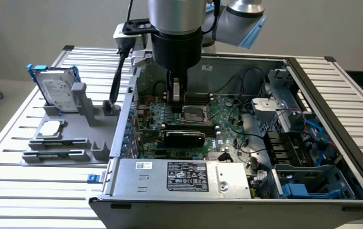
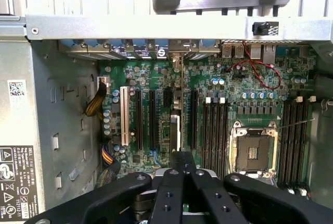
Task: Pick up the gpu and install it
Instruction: 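Press down on the gpu until it lock into place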
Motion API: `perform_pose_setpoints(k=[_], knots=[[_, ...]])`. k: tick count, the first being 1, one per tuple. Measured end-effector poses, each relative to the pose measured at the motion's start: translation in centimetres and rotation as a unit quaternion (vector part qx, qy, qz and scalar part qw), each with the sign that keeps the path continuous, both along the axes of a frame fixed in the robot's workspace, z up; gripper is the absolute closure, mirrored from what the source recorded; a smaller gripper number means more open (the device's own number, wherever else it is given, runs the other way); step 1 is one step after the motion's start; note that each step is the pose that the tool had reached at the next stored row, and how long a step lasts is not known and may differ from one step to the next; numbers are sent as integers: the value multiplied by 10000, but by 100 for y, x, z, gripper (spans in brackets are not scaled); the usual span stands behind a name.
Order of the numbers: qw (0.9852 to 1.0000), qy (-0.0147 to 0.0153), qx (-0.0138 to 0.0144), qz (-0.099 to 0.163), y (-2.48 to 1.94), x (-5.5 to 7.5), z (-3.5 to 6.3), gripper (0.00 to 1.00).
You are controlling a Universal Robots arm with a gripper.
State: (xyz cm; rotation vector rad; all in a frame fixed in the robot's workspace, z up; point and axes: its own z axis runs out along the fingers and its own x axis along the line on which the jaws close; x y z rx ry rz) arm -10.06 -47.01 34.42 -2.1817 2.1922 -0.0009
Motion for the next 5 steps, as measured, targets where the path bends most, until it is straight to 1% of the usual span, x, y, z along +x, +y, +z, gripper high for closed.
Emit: perform_pose_setpoints(k=[5], knots=[[10000, 0, 0, 0, 0, 0, 0, 90]])
